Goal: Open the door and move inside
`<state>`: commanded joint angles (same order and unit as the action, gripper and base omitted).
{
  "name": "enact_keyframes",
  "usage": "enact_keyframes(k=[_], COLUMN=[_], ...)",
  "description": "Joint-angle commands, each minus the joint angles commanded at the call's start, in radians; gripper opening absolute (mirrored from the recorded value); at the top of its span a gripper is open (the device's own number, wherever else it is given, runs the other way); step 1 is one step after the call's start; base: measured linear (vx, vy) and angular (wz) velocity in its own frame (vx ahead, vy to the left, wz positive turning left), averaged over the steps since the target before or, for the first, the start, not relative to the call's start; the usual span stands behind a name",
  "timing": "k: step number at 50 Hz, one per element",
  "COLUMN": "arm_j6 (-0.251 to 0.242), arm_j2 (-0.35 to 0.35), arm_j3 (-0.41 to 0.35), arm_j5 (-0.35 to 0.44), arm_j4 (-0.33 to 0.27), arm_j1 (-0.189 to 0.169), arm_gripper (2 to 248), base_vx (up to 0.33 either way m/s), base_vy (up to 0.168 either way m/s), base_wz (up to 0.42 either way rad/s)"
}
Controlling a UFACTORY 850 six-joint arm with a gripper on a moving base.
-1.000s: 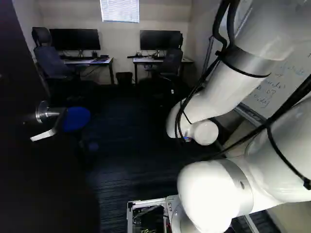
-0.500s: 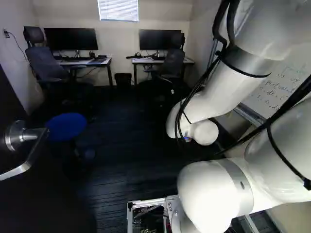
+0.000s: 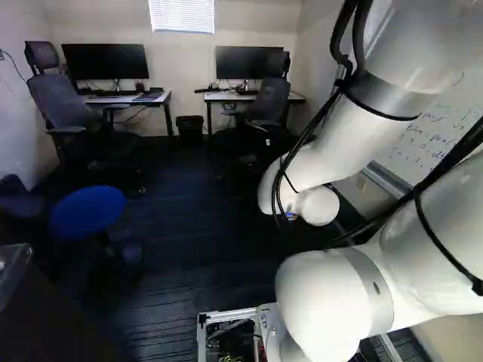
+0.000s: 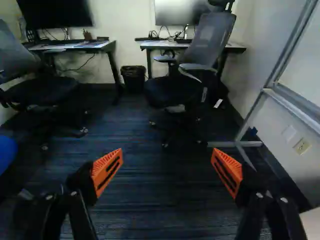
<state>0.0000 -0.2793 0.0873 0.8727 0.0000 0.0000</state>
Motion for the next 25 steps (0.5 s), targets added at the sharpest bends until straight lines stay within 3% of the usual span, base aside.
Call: enact_keyframes(k=[14, 25], arm_j6=[0.000, 0.000], arm_j2=[0.000, 0.000], arm_j3=[0.000, 0.000], arm_j5=[0.000, 0.000], arm_j4=[0.000, 0.000], arm_j1=[0.000, 0.000], arm_gripper=[247, 247], base_vx=[0.109, -0.004], base_vy=[-0.001, 0.001], base_wz=[-0.002, 0.000])
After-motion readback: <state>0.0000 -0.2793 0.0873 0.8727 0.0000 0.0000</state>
